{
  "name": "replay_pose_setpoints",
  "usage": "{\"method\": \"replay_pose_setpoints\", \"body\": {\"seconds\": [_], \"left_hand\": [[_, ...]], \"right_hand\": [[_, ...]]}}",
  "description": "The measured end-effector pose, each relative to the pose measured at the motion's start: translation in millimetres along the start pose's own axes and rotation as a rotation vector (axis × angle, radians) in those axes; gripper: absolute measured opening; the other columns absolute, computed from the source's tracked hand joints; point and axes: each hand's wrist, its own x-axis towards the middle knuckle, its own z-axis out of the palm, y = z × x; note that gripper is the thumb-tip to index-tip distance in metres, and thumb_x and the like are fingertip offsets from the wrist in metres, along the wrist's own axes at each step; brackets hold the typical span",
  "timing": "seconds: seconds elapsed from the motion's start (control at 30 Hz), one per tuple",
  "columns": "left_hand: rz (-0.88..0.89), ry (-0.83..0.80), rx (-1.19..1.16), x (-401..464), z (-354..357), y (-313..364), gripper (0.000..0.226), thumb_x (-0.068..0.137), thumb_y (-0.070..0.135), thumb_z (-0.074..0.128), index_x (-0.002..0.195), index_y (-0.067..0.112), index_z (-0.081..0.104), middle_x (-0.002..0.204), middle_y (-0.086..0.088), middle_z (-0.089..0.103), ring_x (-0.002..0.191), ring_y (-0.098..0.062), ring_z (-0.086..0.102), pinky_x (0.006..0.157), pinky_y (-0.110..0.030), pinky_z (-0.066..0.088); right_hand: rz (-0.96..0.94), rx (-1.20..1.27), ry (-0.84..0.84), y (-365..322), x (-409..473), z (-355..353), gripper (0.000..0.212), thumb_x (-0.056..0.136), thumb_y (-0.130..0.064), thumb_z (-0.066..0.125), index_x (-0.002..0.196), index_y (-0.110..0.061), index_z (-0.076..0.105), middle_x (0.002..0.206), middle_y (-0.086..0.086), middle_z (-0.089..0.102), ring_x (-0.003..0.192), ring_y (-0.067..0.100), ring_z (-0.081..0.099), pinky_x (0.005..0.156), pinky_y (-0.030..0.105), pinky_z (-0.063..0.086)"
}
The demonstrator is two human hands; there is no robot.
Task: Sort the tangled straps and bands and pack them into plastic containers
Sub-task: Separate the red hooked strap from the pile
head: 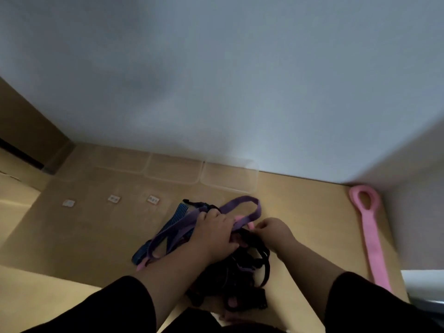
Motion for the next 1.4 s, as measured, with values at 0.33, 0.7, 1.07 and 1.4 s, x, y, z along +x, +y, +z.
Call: {"method": "replay_pose_setpoints", "body": {"seconds": [0.33,0.7,1.07,1.4], "left_hand": [[0.045,0.043,-0.023,17.5,18.1,-27.6,0.035,0.097,0.051,0.047,0.117,0.023,0.056,0.118,0.001,0.060,0.115,-0.024,0.044,0.096,-0.041,0.031],[0.128,0.130,-0.102,12.0,-2.1,-39.7,0.044,0.103,0.043,0.042,0.128,0.010,0.056,0.109,-0.010,0.063,0.106,-0.031,0.051,0.089,-0.041,0.036],[0.116,0.020,-0.059,6.0,-1.6,-53.6,0.033,0.093,0.050,0.050,0.091,0.018,0.056,0.105,-0.003,0.062,0.106,-0.026,0.051,0.089,-0.040,0.039],[0.130,0.017,0.086,5.2,-1.0,-52.5,0.031,0.095,0.045,0.047,0.105,0.020,0.062,0.112,-0.001,0.063,0.111,-0.026,0.051,0.091,-0.042,0.034]], "right_hand": [[0.090,0.078,0.063,-7.1,12.1,21.5,0.026,0.087,-0.041,0.065,0.082,-0.016,0.062,0.086,0.007,0.070,0.084,0.026,0.067,0.073,0.039,0.052],[-0.076,0.467,0.094,-26.5,-13.6,16.0,0.030,0.103,-0.026,0.050,0.086,-0.013,0.072,0.092,0.014,0.074,0.092,0.034,0.067,0.081,0.041,0.051],[0.118,0.065,0.063,-28.0,-10.0,16.5,0.006,0.088,-0.026,0.065,0.090,-0.021,0.063,0.086,0.002,0.060,0.083,0.022,0.058,0.067,0.031,0.041],[0.006,0.386,0.163,-35.9,-44.0,20.1,0.031,0.103,-0.033,0.048,0.091,-0.010,0.064,0.086,0.007,0.070,0.077,0.021,0.065,0.075,0.044,0.056]]}}
